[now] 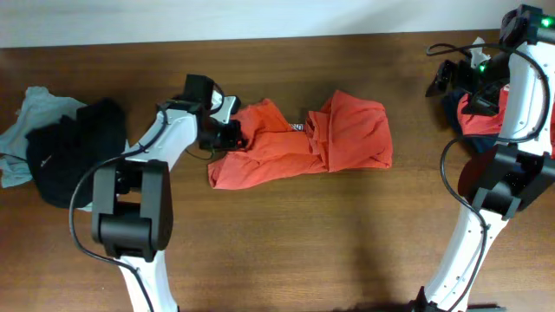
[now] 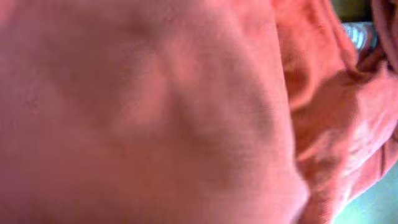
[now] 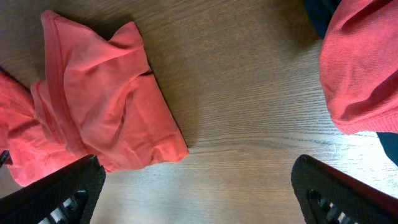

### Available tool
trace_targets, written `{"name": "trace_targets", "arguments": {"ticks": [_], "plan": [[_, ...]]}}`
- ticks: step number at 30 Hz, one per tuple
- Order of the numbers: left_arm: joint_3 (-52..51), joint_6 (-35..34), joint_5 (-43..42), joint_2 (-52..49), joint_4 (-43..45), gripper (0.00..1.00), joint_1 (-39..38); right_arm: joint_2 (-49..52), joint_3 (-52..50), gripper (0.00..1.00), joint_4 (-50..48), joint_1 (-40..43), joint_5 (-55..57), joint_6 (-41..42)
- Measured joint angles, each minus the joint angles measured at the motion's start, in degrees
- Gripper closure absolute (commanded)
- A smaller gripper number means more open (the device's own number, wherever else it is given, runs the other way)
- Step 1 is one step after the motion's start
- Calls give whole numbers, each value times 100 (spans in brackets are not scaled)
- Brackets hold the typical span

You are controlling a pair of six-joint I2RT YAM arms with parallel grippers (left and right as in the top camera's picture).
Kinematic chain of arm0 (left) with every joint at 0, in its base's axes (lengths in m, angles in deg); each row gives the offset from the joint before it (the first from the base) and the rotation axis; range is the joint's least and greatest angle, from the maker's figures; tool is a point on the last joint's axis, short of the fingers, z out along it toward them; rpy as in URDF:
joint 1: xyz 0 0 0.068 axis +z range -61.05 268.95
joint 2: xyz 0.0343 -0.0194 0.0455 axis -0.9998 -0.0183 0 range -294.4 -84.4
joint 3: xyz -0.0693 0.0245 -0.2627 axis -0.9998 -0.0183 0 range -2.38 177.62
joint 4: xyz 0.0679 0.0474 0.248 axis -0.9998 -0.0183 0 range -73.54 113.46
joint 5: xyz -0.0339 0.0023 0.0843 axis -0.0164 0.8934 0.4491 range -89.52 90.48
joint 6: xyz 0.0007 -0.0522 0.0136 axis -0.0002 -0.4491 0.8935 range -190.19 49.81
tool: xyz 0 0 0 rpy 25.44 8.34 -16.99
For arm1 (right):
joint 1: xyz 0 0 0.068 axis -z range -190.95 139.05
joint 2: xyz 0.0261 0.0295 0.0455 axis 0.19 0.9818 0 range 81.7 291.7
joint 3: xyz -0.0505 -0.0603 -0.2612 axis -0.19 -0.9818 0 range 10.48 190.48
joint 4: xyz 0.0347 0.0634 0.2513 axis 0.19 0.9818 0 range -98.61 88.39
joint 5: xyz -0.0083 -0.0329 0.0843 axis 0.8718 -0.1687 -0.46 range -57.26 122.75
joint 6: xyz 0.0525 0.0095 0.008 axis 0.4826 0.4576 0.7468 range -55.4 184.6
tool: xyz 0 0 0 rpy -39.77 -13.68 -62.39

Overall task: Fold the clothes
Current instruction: 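Grasp the t-shirt's left end with the left gripper and fold it rightward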

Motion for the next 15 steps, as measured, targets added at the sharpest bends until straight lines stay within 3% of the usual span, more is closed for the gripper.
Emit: {"name": "trace_targets", "arguments": {"ticks": [15], "plan": [[-17,-85,103,0,-682,100,1700,0,-2,1,0,0,-33,2]]}}
